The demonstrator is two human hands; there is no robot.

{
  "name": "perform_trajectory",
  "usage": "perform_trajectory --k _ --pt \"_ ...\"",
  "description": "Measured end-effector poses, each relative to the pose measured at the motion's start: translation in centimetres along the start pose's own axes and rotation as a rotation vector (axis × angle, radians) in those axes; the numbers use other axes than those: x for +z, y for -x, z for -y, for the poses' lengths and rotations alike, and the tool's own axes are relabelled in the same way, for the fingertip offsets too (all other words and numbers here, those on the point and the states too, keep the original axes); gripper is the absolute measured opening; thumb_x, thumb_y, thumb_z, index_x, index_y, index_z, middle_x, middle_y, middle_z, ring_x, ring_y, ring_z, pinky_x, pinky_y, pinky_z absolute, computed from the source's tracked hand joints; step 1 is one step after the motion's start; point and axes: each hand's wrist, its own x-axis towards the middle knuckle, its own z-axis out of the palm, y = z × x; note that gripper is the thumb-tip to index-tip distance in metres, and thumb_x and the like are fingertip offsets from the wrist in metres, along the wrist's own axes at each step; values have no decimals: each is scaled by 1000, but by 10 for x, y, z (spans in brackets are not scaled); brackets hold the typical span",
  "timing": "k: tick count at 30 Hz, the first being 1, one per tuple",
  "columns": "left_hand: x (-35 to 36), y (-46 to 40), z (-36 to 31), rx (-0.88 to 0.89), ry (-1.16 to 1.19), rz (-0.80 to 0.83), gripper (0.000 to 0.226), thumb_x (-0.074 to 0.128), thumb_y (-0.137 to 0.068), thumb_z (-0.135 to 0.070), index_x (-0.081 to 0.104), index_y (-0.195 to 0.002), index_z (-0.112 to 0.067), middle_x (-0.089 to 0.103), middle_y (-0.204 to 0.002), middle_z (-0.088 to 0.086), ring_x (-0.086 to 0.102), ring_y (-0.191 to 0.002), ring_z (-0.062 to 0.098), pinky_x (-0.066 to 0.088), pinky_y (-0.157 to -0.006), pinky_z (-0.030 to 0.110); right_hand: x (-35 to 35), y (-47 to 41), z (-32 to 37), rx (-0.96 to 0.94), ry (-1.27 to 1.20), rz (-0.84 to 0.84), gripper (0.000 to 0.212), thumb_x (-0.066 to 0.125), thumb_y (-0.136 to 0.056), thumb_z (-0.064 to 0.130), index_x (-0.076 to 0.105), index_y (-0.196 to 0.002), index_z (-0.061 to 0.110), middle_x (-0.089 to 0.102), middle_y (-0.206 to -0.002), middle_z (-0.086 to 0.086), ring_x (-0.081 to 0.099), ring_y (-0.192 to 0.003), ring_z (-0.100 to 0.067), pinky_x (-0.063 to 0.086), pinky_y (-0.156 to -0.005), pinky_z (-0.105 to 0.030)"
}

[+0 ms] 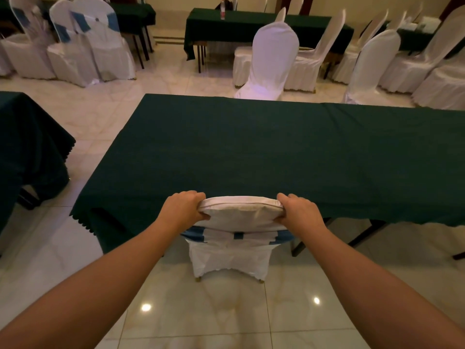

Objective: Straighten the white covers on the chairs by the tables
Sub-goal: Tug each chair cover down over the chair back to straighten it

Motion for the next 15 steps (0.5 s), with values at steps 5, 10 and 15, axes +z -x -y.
perform_trajectory --k 5,10,15 --pt "-3 3 1 -44 60 67 40 78 -71 -61 51 -93 -40 60 -83 -15 54 -67 2 49 -61 25 1 2 2 27 -64 42 43 75 -79 41 37 -99 32 46 -88 6 53 -82 -21 45 -60 -35" --pt "-20 1 -16 -38 143 168 96 70 -54 -82 41 -136 -41 61 -124 -10 59 -110 15 48 -99 52 -4 10 5 36 -147 65 79 79 -65 62 37 -127 37 51 -119 5 46 -107 -20 49 -78 -38" --pt "-49 -2 -54 99 126 208 145 51 -38 -104 1 -156 -37 15 -165 -2 9 -150 29 15 -115 65 -20 28 3 150 -184 101 124 68 -61 82 -5 -154 42 11 -165 -1 9 -149 -30 18 -117 -57"
